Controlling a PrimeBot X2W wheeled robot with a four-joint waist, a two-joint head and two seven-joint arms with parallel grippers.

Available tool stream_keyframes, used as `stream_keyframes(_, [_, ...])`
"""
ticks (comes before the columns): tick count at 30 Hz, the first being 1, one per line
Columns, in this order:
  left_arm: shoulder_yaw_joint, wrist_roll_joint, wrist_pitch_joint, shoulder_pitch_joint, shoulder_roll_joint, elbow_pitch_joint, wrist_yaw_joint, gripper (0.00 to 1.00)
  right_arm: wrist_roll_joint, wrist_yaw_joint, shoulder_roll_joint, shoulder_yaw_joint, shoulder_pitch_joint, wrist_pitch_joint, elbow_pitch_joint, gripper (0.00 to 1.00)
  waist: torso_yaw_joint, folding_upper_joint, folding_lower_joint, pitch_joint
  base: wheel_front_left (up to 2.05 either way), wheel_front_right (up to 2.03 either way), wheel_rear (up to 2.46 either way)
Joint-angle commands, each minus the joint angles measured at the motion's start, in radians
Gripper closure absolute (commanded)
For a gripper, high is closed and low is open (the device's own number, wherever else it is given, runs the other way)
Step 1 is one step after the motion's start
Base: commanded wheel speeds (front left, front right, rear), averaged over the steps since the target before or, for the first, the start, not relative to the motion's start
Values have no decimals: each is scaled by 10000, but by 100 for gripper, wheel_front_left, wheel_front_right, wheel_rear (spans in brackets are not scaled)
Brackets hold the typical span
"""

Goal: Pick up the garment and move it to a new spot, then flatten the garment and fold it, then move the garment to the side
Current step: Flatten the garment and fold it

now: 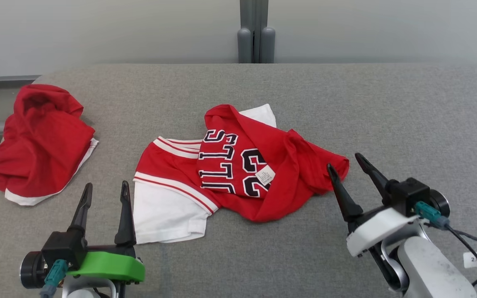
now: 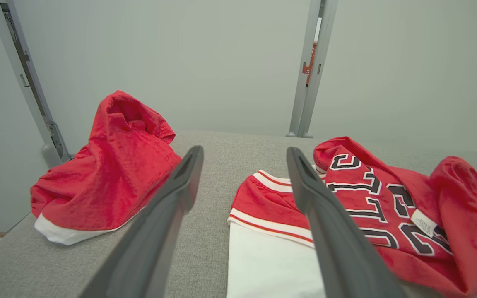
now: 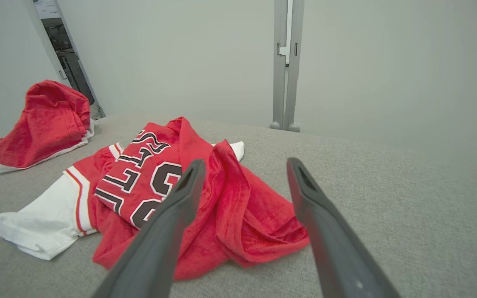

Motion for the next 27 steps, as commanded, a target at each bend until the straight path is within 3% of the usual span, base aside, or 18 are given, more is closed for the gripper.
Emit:
stream_keyframes(1, [-72, -85, 0, -135, 4, -22, 61, 0, 90, -17, -111, 167, -447, -28, 262, 0, 176, 0, 0, 138, 0, 0, 0])
stream_keyframes(11, [-598, -497, 0, -427, 8, 52, 285, 0, 608, -17, -530, 1788, -3069, 12, 2928, 0, 1004, 0, 0, 667, 0, 0, 0])
stream_keyframes(20, [-944, -744, 0, -536, 8, 40, 477, 0, 1594, -17, -696, 3156, -4419, 158, 4924, 0, 1631, 0, 0, 976, 0, 0, 0])
stream_keyframes(21, [-967, -765, 0, -542, 8, 35, 488, 0, 1737, -17, -687, 3299, -4483, 183, 5052, 25, 1656, 0, 0, 991, 0, 0, 0])
stream_keyframes(22, [-988, -782, 0, -545, 8, 26, 493, 0, 1879, -17, -689, 3450, -4570, 178, 5172, 83, 1676, 0, 0, 1010, 0, 0, 0])
stream_keyframes(23, [-1000, -793, 0, -545, 7, 26, 511, 0, 1981, -17, -702, 3568, -4649, 166, 5250, 100, 1684, 0, 0, 1021, 0, 0, 0])
stream_keyframes(27, [-986, -827, 0, -516, 7, 70, 550, 0, 2369, -17, -833, 3808, -4796, 43, 5387, 100, 1591, 0, 0, 997, 0, 0, 0])
